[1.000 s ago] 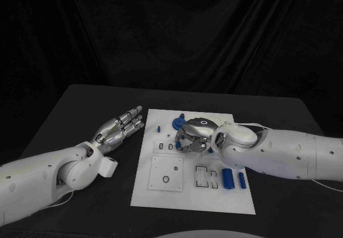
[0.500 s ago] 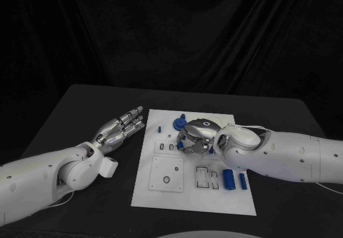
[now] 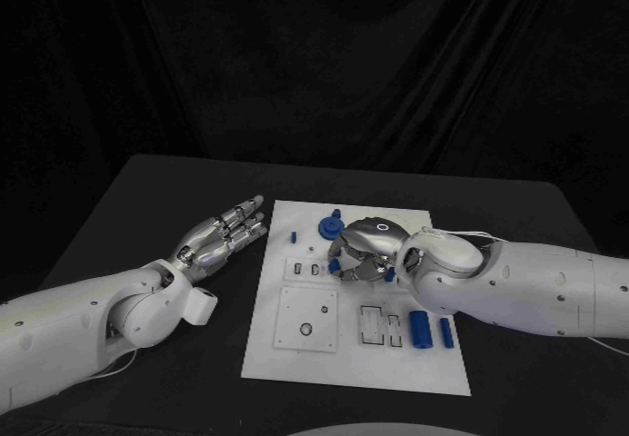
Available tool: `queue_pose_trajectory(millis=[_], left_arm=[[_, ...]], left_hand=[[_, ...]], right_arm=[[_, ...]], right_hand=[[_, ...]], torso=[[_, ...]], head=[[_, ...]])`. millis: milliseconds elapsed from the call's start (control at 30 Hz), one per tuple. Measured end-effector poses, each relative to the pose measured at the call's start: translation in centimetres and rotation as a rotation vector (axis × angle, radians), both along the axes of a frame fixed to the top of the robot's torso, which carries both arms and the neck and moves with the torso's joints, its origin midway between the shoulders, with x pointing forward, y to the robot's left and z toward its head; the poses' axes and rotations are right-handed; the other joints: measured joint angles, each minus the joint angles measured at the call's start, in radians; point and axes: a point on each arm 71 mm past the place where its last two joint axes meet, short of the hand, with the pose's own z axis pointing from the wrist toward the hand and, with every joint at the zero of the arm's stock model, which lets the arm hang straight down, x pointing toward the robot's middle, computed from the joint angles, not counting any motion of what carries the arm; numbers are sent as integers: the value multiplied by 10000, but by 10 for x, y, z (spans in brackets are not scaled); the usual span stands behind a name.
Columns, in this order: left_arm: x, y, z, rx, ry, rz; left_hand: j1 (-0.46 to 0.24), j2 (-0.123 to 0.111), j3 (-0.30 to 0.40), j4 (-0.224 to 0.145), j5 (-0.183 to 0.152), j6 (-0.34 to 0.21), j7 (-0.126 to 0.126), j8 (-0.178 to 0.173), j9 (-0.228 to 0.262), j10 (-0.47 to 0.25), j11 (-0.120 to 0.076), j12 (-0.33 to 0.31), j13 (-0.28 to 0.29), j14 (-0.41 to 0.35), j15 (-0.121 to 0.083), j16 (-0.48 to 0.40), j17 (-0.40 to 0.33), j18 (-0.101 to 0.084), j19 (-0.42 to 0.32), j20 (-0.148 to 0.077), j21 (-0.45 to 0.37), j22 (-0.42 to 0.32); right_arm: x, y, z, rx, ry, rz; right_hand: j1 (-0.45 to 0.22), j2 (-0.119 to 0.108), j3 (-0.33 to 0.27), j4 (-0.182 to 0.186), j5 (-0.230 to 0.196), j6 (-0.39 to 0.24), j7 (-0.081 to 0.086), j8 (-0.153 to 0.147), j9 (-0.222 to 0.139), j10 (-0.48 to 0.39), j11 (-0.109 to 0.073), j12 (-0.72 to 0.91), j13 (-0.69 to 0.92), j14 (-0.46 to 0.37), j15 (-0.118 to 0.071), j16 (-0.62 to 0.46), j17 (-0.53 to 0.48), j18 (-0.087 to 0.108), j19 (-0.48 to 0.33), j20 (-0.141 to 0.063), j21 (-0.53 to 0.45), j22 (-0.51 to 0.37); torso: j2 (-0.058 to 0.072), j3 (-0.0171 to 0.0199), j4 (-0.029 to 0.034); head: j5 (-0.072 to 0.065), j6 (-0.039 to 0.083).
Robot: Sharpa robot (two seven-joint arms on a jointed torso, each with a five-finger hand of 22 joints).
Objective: Assemble the parts on the task board
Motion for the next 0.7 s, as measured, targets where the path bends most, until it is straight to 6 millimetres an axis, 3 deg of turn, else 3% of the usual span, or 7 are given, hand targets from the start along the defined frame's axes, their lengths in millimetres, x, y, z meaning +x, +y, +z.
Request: queue_pose_trajectory(millis=[200, 400, 700], left_arm=[[0, 0, 0, 24, 35, -5], [1, 0, -1, 45, 61, -18], [1, -1, -1, 59, 95, -52]], left_hand=[[-40, -40, 0, 0, 0, 0, 0, 0, 0, 0, 0, 0, 1, 0, 0, 0, 1, 0, 0, 0, 0, -1], [-41, -40, 0, 0, 0, 0, 0, 0, 0, 0, 0, 0, 2, 0, 0, 0, 3, 0, 0, 0, 0, 0], [-40, -40, 0, 1, 0, 0, 0, 0, 0, -1, -1, 0, 4, 0, 0, 0, 5, 0, 0, 0, 0, -1]], right_arm=[[-5, -5, 3, -260, -118, -23], [-8, 0, 11, -940, -389, 103], [-7, 7, 13, -1805, -712, 139]], right_hand=[[13, -14, 28, -53, -5, -13, -13, 1, 0, 0, 0, 0, 0, 0, 0, 0, 0, 0, 0, 0, 0, 0], [69, -145, 110, -137, -8, 9, 9, 3, 0, 0, 0, 0, -1, 0, 0, 0, 0, 1, 0, 0, 0, -1], [82, -156, 205, -232, -8, -50, -13, 10, 0, 0, 0, 0, -1, 0, 0, 0, 0, 0, 0, 0, -40, -2]], torso=[[-2, 0, -4], [0, 6, 8], [-1, 7, 8]], head=[[49, -38], [-19, -79], [25, -97]])
